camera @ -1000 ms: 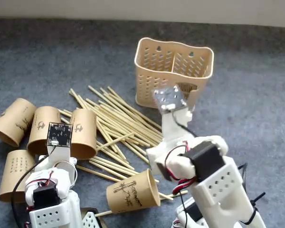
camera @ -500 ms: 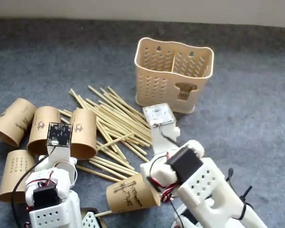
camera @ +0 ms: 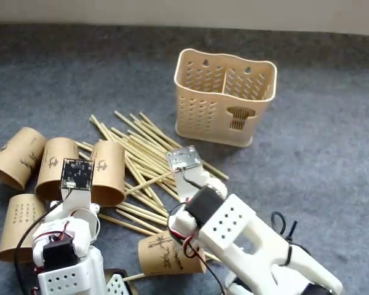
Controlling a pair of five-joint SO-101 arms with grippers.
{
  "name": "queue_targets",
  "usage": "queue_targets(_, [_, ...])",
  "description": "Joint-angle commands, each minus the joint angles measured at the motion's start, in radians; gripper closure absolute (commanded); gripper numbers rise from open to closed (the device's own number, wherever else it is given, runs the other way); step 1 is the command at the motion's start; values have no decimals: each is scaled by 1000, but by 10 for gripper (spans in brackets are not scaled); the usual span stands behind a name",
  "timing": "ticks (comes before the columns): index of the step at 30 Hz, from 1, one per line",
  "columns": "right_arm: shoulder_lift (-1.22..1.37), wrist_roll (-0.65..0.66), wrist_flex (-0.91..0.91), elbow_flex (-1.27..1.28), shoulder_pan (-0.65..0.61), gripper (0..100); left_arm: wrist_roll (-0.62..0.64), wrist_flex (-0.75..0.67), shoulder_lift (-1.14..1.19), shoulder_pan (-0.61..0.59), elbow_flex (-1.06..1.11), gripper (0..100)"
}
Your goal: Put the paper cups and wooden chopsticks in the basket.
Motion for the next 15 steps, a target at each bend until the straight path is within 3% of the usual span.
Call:
queue_targets(1, [76, -26, -18, -56, -81, 851, -3, -17, 2, -7, -8, 968])
queue_targets(5, [76, -28, 1, -113, -145, 859, -3, -17, 2, -7, -8, 968])
queue_targets(10, [85, -20, 7, -151, -143, 993, -3, -17, 2, -7, -8, 968])
queue_targets(15, [74, -20, 10, -159, -143, 994, -3, -17, 2, -7, -8, 968])
